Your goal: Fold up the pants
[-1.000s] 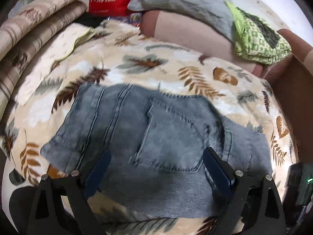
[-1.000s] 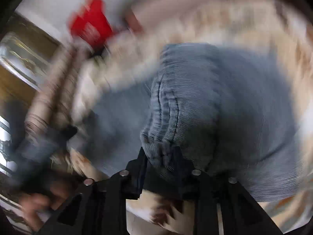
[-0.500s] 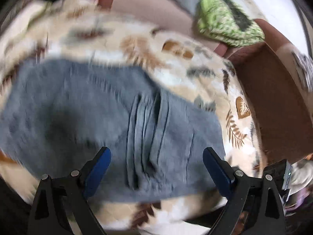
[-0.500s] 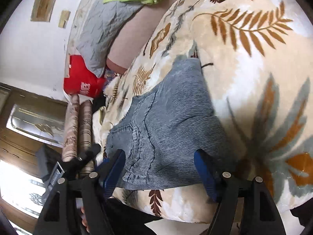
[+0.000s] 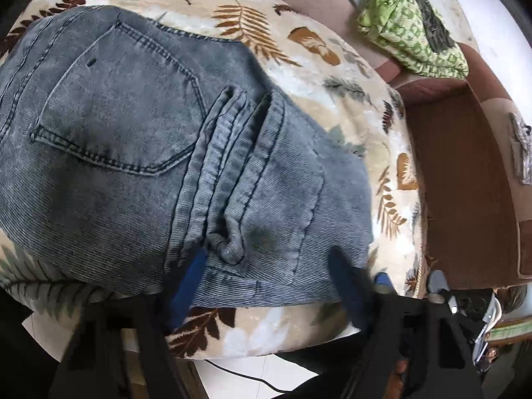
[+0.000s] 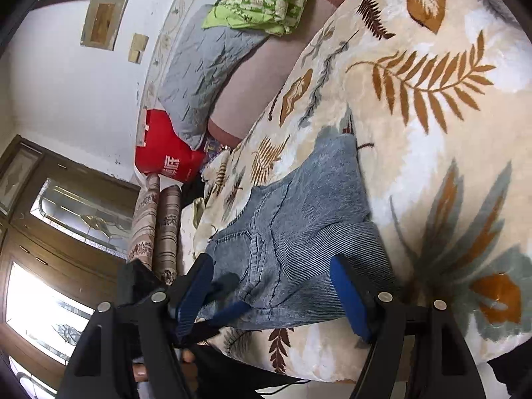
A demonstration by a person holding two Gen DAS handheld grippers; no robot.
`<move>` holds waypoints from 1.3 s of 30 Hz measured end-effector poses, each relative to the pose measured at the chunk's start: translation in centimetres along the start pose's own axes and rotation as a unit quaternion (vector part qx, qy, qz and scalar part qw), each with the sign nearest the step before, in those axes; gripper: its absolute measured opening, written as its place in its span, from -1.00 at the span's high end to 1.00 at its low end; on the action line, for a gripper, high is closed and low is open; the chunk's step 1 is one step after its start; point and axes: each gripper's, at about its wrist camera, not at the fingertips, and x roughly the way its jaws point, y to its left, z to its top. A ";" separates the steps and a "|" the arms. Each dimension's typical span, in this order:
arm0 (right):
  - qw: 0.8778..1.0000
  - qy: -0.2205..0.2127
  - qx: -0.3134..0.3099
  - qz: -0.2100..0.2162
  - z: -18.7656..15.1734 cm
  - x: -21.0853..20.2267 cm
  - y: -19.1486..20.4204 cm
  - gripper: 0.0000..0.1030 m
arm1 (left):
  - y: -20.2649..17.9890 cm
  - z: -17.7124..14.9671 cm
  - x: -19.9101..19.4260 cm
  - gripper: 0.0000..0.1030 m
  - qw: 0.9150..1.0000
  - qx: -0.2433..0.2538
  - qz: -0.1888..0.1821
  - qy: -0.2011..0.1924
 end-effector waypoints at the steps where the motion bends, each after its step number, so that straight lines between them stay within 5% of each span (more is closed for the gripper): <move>1: 1.000 -0.002 0.002 -0.001 0.1 -0.2 -0.2 -0.47 | -0.3 0.1 0.1 -0.03 1.000 0.008 0.011 -0.003; 5: 1.000 -0.001 0.016 -0.002 0.1 0.0 -0.7 -0.47 | 0.3 0.8 1.7 0.75 1.000 -0.005 0.028 0.011; 6: 1.000 0.000 0.018 -0.003 0.1 0.0 -0.8 -0.47 | 1.2 0.9 2.2 0.80 0.999 -0.022 0.024 0.017; 10: 1.000 -0.004 0.019 -0.011 0.2 -0.4 -0.9 -0.47 | 1.8 0.6 1.2 0.82 1.000 -0.024 0.011 0.001; 15: 1.000 -0.010 0.021 -0.008 -0.1 -1.4 -0.9 -0.47 | -0.2 -1.5 -3.5 0.83 0.994 0.034 0.030 -0.095; 19: 1.000 -0.014 0.019 -0.012 -0.2 -2.0 -0.6 -0.47 | 2.1 -2.9 -0.7 0.82 0.997 0.007 0.053 -0.048; 27: 0.999 0.034 0.003 0.023 0.1 0.2 1.8 -0.56 | 1.3 -2.1 -0.1 0.70 0.997 0.034 0.062 -0.043; 30: 0.986 0.123 0.064 -0.088 -1.4 4.2 -3.0 -0.49 | 0.6 -1.9 -1.2 0.29 0.996 0.041 0.051 -0.059; 32: 0.990 0.105 0.080 -0.058 -1.6 3.3 -3.7 -0.47 | -0.6 -2.1 -3.5 -0.05 0.988 0.069 0.069 -0.119; 34: 0.989 0.109 0.065 -0.072 -1.5 3.2 -3.1 -0.48 | -2.3 -2.2 -4.9 -0.11 0.983 0.095 0.053 -0.150; 37: 0.989 0.122 0.046 -0.074 -1.3 3.1 -2.2 -0.48 | -5.6 -2.6 -4.1 -0.11 0.972 0.175 0.044 -0.148; 39: 0.992 0.100 0.041 -0.067 -0.4 1.8 -1.6 -0.48 | -5.7 -2.3 -1.5 -0.11 0.973 0.190 0.061 -0.113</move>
